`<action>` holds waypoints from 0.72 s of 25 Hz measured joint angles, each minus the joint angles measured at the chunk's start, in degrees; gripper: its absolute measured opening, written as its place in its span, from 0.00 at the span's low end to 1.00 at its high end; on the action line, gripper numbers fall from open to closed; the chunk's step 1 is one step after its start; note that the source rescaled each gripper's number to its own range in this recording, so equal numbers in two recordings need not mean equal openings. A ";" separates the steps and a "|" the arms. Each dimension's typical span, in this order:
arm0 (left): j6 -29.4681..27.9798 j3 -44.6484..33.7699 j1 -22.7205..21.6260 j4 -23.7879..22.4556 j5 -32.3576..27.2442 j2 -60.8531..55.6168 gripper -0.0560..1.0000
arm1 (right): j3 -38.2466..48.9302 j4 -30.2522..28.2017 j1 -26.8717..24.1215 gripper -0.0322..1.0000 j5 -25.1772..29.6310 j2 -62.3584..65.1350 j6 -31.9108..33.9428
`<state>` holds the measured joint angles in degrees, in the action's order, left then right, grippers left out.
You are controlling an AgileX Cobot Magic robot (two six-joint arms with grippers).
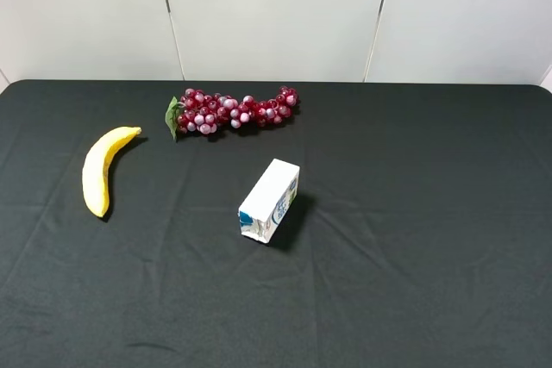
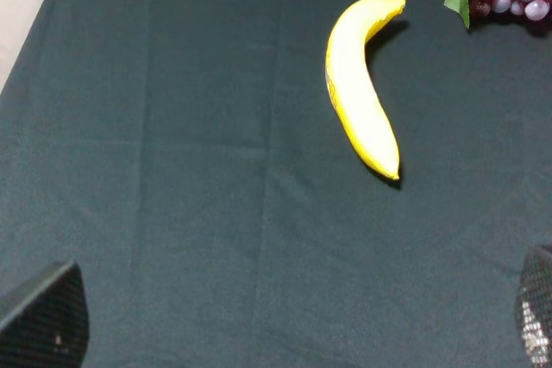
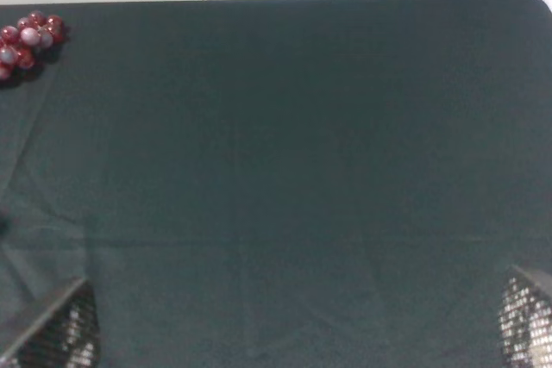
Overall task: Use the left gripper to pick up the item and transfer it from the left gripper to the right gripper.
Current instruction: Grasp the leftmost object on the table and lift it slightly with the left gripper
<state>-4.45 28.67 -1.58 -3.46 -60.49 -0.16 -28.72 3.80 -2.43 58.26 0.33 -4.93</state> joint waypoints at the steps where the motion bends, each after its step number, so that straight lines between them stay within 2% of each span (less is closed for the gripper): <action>1: 0.00 0.00 0.00 0.00 0.00 0.00 1.00 | 0.00 0.00 0.00 1.00 0.00 0.00 0.00; 18: 0.00 0.00 0.00 -0.05 0.00 0.00 1.00 | 0.00 0.00 0.00 1.00 0.00 0.00 0.05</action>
<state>-4.45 28.67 -1.58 -3.52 -60.49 -0.16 -28.72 3.80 -2.43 58.26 0.33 -4.88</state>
